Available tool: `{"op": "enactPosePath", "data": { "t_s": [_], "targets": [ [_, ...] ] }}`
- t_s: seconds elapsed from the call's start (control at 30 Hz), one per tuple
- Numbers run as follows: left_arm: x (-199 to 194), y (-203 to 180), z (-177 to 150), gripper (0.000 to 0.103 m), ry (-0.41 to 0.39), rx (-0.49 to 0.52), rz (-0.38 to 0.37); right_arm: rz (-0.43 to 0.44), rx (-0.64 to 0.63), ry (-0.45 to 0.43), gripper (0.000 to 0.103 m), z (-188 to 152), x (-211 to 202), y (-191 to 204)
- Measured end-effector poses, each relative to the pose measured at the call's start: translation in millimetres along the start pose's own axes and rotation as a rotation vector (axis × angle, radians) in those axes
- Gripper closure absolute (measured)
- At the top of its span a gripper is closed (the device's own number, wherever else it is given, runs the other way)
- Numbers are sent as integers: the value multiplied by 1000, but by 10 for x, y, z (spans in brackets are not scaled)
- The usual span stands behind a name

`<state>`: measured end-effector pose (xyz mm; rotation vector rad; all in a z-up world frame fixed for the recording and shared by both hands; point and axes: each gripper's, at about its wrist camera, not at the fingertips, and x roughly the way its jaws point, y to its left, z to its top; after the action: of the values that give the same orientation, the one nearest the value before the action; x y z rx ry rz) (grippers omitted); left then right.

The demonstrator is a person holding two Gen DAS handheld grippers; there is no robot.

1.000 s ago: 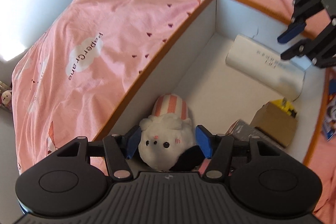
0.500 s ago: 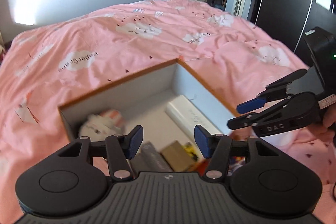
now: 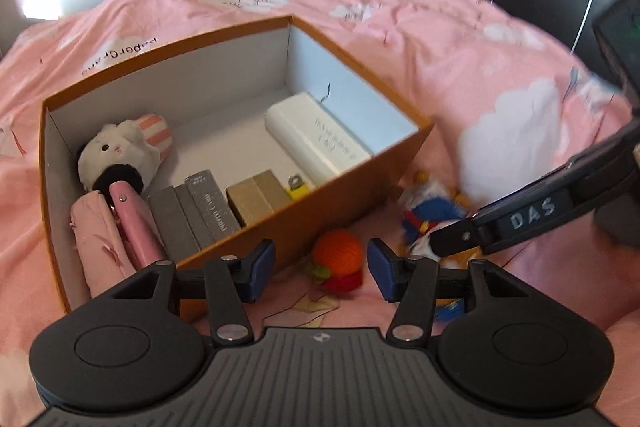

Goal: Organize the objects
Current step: 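Grasp the brown sailor dog plush with the right tool while the left grasps the orange crocheted fruit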

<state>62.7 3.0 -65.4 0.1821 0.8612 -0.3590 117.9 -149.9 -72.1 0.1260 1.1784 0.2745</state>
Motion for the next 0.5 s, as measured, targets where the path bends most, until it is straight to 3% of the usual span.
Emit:
{"op": "enactPosePath", "data": {
  "t_s": [0.1, 0.4, 0.5],
  "targets": [
    [58, -125, -49, 40, 14, 79, 41, 24, 40, 34, 38, -45, 112, -37],
    [437, -263, -77, 41, 51, 133, 37, 21, 73, 66, 39, -18, 310, -74],
    [562, -290, -86, 47, 68, 142, 49, 46, 106, 80, 39, -13, 352, -129]
  ]
}}
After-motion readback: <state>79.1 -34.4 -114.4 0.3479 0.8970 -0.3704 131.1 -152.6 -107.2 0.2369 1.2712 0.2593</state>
